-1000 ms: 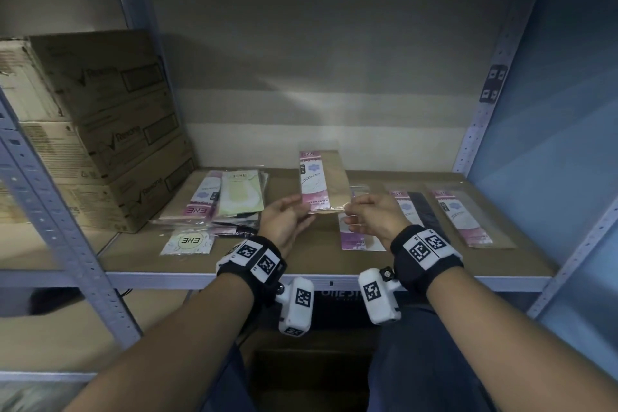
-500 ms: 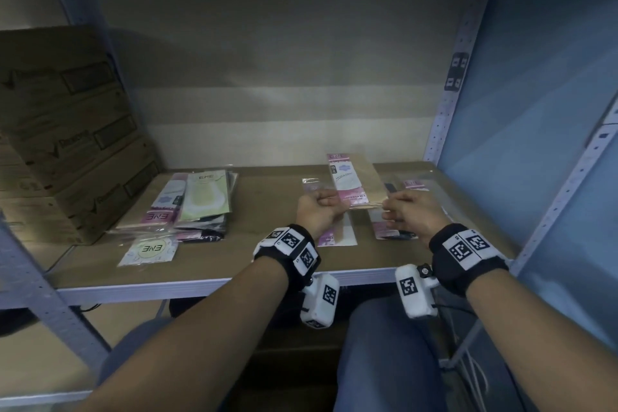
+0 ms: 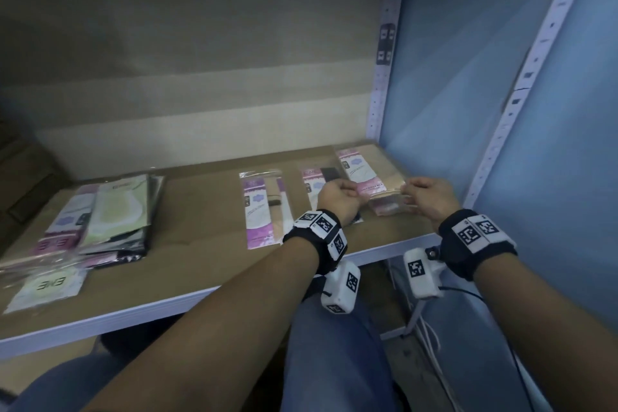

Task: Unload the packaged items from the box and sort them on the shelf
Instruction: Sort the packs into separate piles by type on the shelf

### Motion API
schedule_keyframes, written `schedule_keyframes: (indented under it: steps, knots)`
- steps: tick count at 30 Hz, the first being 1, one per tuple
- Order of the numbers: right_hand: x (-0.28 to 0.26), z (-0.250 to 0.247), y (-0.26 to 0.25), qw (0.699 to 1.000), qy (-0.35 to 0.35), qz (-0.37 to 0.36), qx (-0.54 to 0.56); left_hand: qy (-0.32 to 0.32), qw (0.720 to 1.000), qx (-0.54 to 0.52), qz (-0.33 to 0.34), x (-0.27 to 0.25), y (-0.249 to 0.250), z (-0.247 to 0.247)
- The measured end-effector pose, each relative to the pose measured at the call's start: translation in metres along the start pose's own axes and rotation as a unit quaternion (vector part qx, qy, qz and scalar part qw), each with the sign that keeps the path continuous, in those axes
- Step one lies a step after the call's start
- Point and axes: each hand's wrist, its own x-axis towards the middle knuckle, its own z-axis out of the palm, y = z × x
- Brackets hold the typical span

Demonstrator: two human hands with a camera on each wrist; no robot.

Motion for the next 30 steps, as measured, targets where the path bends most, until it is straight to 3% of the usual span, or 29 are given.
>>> schedule_keyframes:
  steps: [9, 17, 24, 30]
  knots:
    - [0.018, -0.009, 0.024, 0.984, 0.074, -0.027, -0.159, -0.016, 0.991, 0.13, 0.01, 0.01, -0.005, 0.033]
    - [0.017, -0.007, 0.032, 0.975, 0.089, -0.015, -0.204, -0.064, 0.971, 0.229, 0.02, 0.011, -0.006, 0.035]
    - [0.008, -0.003, 0.016, 0.977, 0.092, -0.03, -0.192, -0.067, 0.973, 0.219, 0.039, 0.012, 0.012, 0.0]
    - [0.003, 0.035, -0.002, 0.981, 0.057, -0.057, -0.175, -0.038, 0.969, 0.237, 0.065, 0.005, 0.017, -0.06]
